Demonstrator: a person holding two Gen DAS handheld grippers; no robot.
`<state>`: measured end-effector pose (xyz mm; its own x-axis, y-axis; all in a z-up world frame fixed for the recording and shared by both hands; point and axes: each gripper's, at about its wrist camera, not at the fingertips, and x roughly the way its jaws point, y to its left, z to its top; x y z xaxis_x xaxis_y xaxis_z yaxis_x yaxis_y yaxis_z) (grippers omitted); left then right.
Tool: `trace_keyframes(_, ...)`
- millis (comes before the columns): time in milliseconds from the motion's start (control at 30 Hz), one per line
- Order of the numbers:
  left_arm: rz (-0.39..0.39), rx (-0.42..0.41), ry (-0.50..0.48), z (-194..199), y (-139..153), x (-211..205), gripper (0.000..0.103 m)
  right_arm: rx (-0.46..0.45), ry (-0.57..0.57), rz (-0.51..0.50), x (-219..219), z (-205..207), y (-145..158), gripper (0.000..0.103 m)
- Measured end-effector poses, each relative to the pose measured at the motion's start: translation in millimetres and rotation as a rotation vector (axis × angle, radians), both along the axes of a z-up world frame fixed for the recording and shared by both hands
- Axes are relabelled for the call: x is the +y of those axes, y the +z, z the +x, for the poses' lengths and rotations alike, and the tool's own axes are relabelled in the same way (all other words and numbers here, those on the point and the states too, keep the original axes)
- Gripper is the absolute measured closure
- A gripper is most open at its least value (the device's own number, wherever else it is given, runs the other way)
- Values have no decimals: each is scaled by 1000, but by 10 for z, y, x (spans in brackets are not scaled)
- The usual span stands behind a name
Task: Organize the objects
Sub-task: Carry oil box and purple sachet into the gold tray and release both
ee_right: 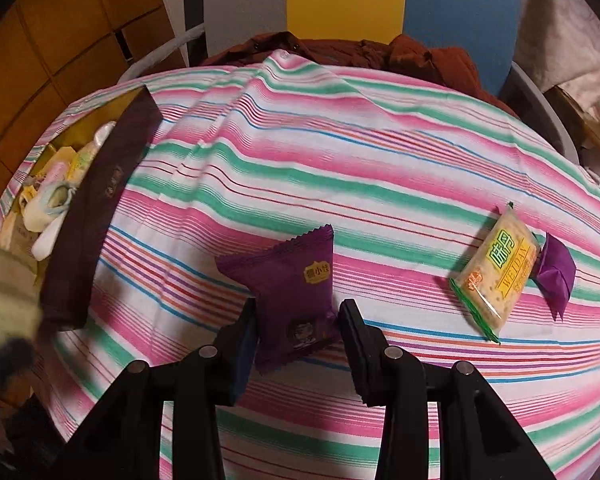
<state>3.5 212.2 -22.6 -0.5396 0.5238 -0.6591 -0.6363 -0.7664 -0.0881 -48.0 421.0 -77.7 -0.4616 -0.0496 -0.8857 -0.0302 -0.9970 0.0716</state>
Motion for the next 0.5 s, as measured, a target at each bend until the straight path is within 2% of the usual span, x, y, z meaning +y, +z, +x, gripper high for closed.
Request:
trace_keyframes(200, 51, -2, 153, -254, 177, -555, 72, 43, 6, -29, -200, 35, 190, 62)
trace_keyframes(500, 100, -13, 362, -534, 217, -1355, 72, 144, 103, -83, -938, 4, 575, 62)
